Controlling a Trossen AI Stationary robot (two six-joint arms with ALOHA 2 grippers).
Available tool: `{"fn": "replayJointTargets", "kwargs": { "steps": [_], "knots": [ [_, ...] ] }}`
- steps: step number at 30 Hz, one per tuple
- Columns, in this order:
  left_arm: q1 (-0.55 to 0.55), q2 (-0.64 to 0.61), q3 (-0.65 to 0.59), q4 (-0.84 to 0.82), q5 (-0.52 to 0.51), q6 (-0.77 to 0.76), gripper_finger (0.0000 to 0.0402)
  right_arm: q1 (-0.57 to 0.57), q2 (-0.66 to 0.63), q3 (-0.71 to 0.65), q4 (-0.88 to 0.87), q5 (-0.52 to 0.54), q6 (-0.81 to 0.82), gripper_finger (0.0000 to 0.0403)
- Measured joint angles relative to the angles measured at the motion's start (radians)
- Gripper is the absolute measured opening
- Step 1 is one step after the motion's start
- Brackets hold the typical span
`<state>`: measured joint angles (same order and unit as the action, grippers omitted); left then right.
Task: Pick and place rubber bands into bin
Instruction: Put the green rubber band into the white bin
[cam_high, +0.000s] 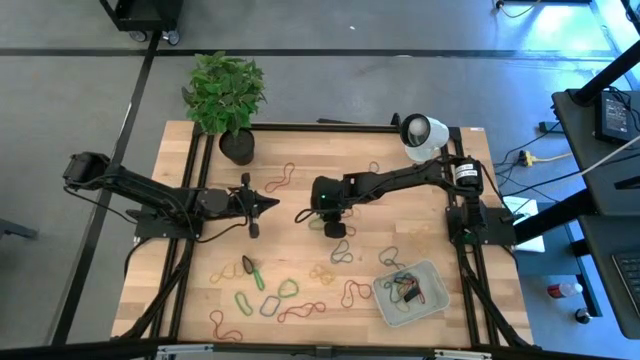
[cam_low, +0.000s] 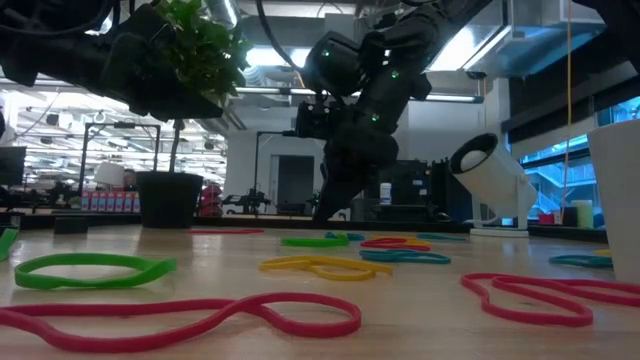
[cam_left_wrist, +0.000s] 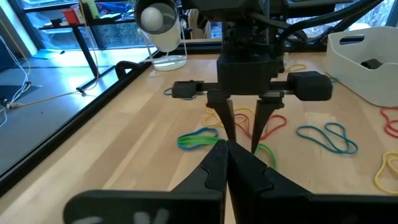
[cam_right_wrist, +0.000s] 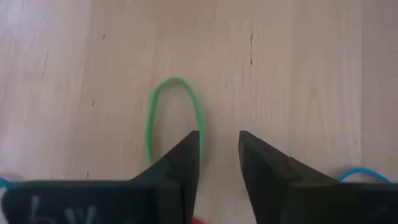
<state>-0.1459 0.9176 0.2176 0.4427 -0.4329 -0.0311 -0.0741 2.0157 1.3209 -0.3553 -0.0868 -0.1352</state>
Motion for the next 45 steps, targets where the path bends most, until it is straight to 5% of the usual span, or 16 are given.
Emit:
{"fn": "replayJointTargets", "kwargs": {
  "steps": [12,21,24,45],
  "knots": [
    [0.000,0.000,0.000,-0.003,0.000,-0.004,0.0002,0.017,0.102,0.005,0.027,0.015,-0.026,0.0122],
    [0.000,0.000,0.000,-0.006,0.000,0.000,0.0003,0.018,0.089,0.002,0.028,0.029,-0.003,0.0015],
    [0.000,0.000,0.000,-0.006,0.000,0.001,0.0001,0.018,0.059,0.000,0.026,0.030,0.036,0.0010],
    [0.000,0.000,0.000,0.002,-0.048,0.001,0.0005,0.118,-0.495,-0.003,-0.460,0.047,0.362,0.0001]
  ]
}}
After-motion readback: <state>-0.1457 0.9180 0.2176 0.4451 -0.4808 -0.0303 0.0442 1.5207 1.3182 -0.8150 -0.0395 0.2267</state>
